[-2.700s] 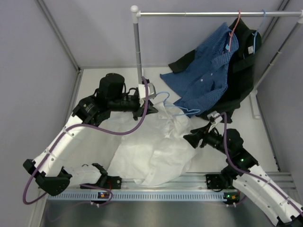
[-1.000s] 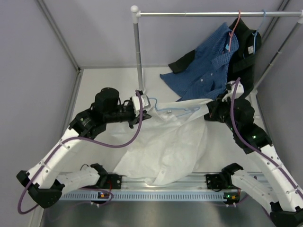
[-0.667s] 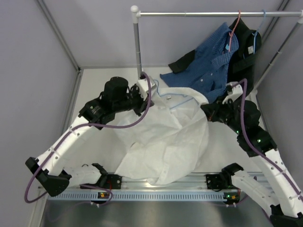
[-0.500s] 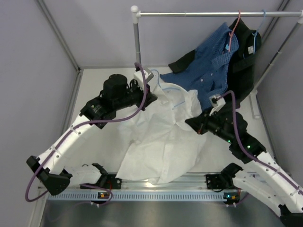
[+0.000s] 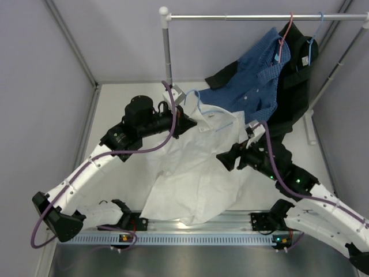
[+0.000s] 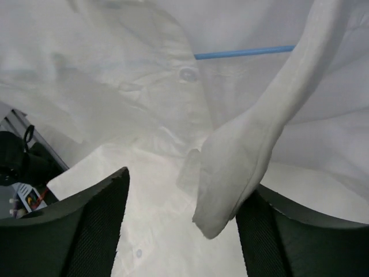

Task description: Place the shirt on the hanger

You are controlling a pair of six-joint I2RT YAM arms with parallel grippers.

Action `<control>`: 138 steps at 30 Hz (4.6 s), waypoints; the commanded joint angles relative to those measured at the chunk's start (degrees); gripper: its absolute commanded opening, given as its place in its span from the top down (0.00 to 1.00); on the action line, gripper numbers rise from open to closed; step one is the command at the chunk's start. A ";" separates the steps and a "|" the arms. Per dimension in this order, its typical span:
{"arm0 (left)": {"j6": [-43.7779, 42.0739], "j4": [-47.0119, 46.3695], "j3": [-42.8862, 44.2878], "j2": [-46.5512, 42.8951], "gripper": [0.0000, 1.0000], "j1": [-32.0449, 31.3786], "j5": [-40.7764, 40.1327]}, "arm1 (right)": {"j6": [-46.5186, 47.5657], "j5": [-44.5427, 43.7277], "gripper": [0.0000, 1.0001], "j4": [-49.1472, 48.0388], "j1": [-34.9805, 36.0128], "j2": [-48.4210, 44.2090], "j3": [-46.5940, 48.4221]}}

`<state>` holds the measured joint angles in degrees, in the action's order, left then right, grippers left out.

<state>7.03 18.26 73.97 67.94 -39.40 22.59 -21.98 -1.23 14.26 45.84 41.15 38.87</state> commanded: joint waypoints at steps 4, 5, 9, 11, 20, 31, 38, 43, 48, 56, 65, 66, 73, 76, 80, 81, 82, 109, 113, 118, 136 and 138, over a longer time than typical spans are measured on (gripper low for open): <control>-6.49 -7.80 -4.44 -5.19 1.00 0.37 2.62 | 7.29 5.37 0.20 11.99 0.83 -14.42 6.91; -6.59 -7.80 -4.80 -5.36 1.00 0.37 4.38 | 9.13 4.41 0.19 12.89 0.83 -13.99 9.79; -9.31 -7.89 -6.21 -4.93 1.00 0.37 15.62 | 12.92 6.23 0.17 13.16 0.82 -6.10 18.85; -9.66 -7.89 -6.65 -4.75 1.00 0.37 18.80 | 14.84 8.79 0.17 12.73 0.74 -0.14 24.90; -11.51 -7.89 -7.35 -5.01 1.00 0.29 35.31 | 24.79 27.67 0.22 7.99 0.56 14.31 37.33; -12.13 -7.80 -7.44 -3.78 1.00 0.29 38.67 | 17.41 40.34 0.58 -3.27 -0.14 18.18 36.19; -12.39 -7.80 -7.35 -3.78 1.00 0.29 36.65 | 17.67 40.17 0.97 -4.42 -0.32 17.13 34.34; -11.42 -7.89 -6.21 -4.13 0.82 0.29 29.30 | 17.32 37.01 1.00 -4.33 -2.42 15.37 33.81; -9.84 -7.02 -5.24 -7.38 0.02 0.29 11.29 | 16.18 29.57 1.00 -3.55 -5.76 13.70 33.90; -2.02 -7.70 -23.40 -30.91 0.02 0.29 -36.47 | 19.69 23.65 1.00 4.01 -10.95 9.13 39.87; 2.82 -35.64 -42.86 -30.26 0.02 0.37 -31.82 | 21.01 25.58 1.00 9.46 -11.22 6.41 46.20; 2.21 -37.32 -42.34 -28.15 0.02 0.37 -31.38 | 21.27 25.93 1.00 10.08 -11.22 6.06 46.55; 1.50 -44.44 -36.10 -12.93 0.06 1.87 -22.86 | 21.45 27.25 1.00 12.02 -11.22 4.21 47.08; 1.93 -45.33 -34.78 -10.64 0.88 1.87 -24.51 | 21.54 25.50 1.00 12.54 -11.22 4.21 46.73; 7.19 -41.39 -33.81 -10.72 1.00 2.04 -42.14 | 21.54 20.24 1.00 12.46 -11.22 3.59 44.98; 8.43 -37.46 -33.37 -10.64 1.00 2.22 -49.76 | 21.54 19.00 1.00 12.46 -11.22 3.33 44.71; 9.83 -35.25 -32.85 -10.29 1.00 2.48 -52.79 | 21.45 17.51 1.00 12.37 -11.22 2.63 44.28; 6.09 -23.89 -21.97 -20.93 0.02 11.63 -7.36 | 21.01 17.57 1.00 7.79 -11.22 3.94 40.75; 0.64 -17.05 -3.64 -11.19 0.02 10.05 17.79 | 24.78 29.22 1.00 12.36 -11.22 4.91 40.41; -10.35 -7.98 5.21 -2.03 0.02 3.72 35.56 | 27.95 37.97 1.00 14.74 -11.22 0.61 38.21; -17.58 0.55 9.79 12.83 0.28 -4.55 43.50 | 32.00 43.69 1.00 16.85 -11.22 -2.39 35.39; -17.31 0.55 9.87 13.44 0.28 -4.55 44.64 | 32.26 44.04 1.00 16.68 -11.22 -2.21 35.40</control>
<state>-9.26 18.96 81.45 80.99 -43.92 62.57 8.64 41.80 32.53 35.09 39.46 73.56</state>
